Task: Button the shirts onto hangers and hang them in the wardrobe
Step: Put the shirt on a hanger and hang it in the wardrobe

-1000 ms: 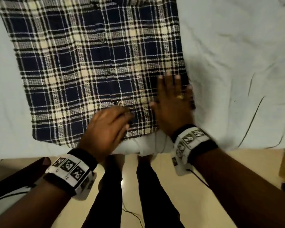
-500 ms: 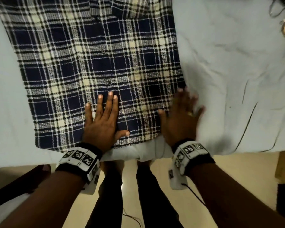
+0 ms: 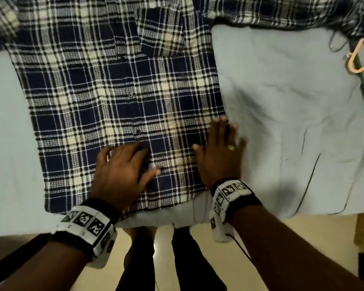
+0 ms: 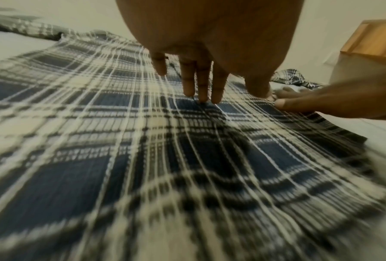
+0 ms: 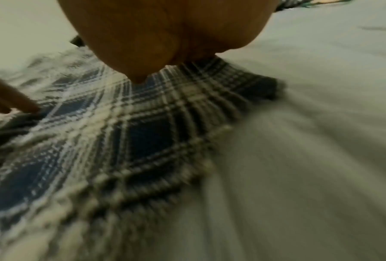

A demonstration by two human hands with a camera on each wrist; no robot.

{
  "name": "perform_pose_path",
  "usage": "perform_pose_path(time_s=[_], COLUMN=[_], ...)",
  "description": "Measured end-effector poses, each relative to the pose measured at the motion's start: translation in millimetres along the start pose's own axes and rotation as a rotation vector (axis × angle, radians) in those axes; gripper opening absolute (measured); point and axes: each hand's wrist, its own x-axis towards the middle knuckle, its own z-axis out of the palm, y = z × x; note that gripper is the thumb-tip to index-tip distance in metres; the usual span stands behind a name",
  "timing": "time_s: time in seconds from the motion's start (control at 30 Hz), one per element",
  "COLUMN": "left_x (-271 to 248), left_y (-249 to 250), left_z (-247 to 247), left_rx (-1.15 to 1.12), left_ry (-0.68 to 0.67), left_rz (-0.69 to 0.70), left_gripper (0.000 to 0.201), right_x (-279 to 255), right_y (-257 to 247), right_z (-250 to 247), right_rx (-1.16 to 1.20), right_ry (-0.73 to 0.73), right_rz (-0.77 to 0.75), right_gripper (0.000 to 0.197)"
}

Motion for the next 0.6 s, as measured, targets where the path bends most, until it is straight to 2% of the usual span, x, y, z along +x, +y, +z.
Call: perform_pose_path(time_s=[0.07, 0.13, 0.2, 0.23, 0.3, 0.37, 0.43, 0.5, 0.57, 0.6], left_x=[27.8, 59.7, 82.4, 88.0, 89.9, 89.4, 93.3, 101.4, 118.2, 131.0], left_y=[-5.2, -16.8, -30.8, -36.0, -39.5, -35.5, -31.0, -32.6, -36.4, -41.6], left_z=[-13.2, -20.9, -22.3, -21.8, -19.5, -20.2, -25.5, -34.4, -44.3, -51.3], left_rx=[-0.019, 0.012, 0.058, 0.086, 0.075, 0.037, 0.016, 0.033, 0.038, 0.016], left_ry=[0.099, 0.061, -0.058, -0.126, -0.206, -0.198, -0.199, -0.219, -0.224, -0.213], left_rz=[0.023, -0.023, -0.078, -0.094, -0.109, -0.133, -0.160, -0.150, -0.117, -0.107], left_gripper=[0.067, 0.084, 0.102, 0.106, 0.109, 0.114, 0.123, 0.134, 0.139, 0.136], right_x=[26.5, 51.0, 67.8, 73.5, 74.5, 64.5, 57.9, 64.9, 85.8, 101.3], right_y=[-48.2, -88.7, -89.0, -75.0, -32.5, 5.8, 16.3, -6.8, -50.2, -77.7], right_z=[-9.5, -12.9, -9.2, -6.7, -4.4, -9.1, -20.1, -34.2, -44.8, -49.7], right_rx=[0.023, -0.007, -0.079, -0.095, -0.062, -0.039, -0.048, -0.025, -0.001, -0.001], right_ry=[0.081, 0.094, 0.063, 0.054, 0.040, 0.028, 0.008, 0.010, 0.046, 0.067], right_rz=[-0.153, -0.328, -0.435, -0.428, -0.297, -0.117, -0.004, 0.002, -0.113, -0.189], right_gripper=[0.081, 0.082, 0.079, 0.077, 0.075, 0.073, 0.075, 0.078, 0.080, 0.080])
